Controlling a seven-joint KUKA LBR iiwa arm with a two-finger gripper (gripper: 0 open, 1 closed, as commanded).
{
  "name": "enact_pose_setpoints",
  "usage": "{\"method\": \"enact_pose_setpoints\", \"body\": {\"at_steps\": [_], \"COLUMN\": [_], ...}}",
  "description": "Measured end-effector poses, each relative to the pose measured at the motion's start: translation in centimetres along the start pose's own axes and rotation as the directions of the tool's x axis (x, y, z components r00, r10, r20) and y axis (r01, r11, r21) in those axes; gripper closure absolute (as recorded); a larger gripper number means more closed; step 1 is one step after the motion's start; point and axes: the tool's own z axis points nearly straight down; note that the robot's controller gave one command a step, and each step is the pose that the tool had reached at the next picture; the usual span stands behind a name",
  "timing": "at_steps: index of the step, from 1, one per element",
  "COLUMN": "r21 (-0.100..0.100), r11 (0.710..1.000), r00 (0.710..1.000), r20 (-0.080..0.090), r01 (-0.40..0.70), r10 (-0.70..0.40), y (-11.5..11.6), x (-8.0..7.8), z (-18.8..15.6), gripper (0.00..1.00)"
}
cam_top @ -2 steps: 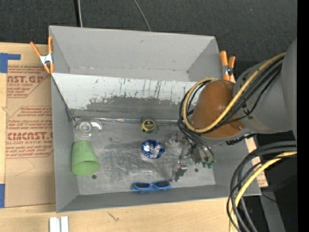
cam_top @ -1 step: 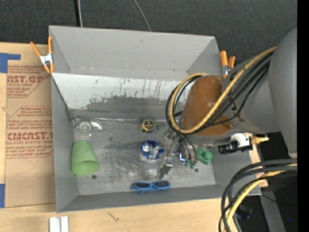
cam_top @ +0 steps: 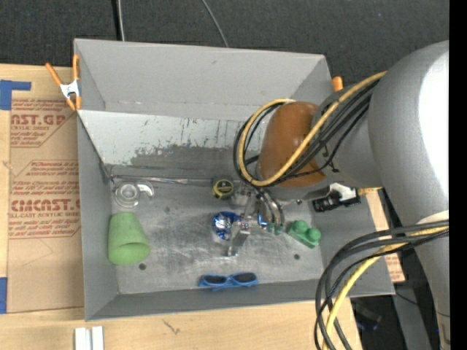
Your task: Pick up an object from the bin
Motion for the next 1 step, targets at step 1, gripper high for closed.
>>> {"method": "enact_pose_setpoints", "body": {"at_steps": [1], "r21": [-0.004], "r11": [1.000], "r00": [1.000], "r20": [0.020], "r01": [-0.001], "r10": [0.001], "y": [0.08], "x": [-0.39], "z": [-0.55], "gripper": [1.00]}}
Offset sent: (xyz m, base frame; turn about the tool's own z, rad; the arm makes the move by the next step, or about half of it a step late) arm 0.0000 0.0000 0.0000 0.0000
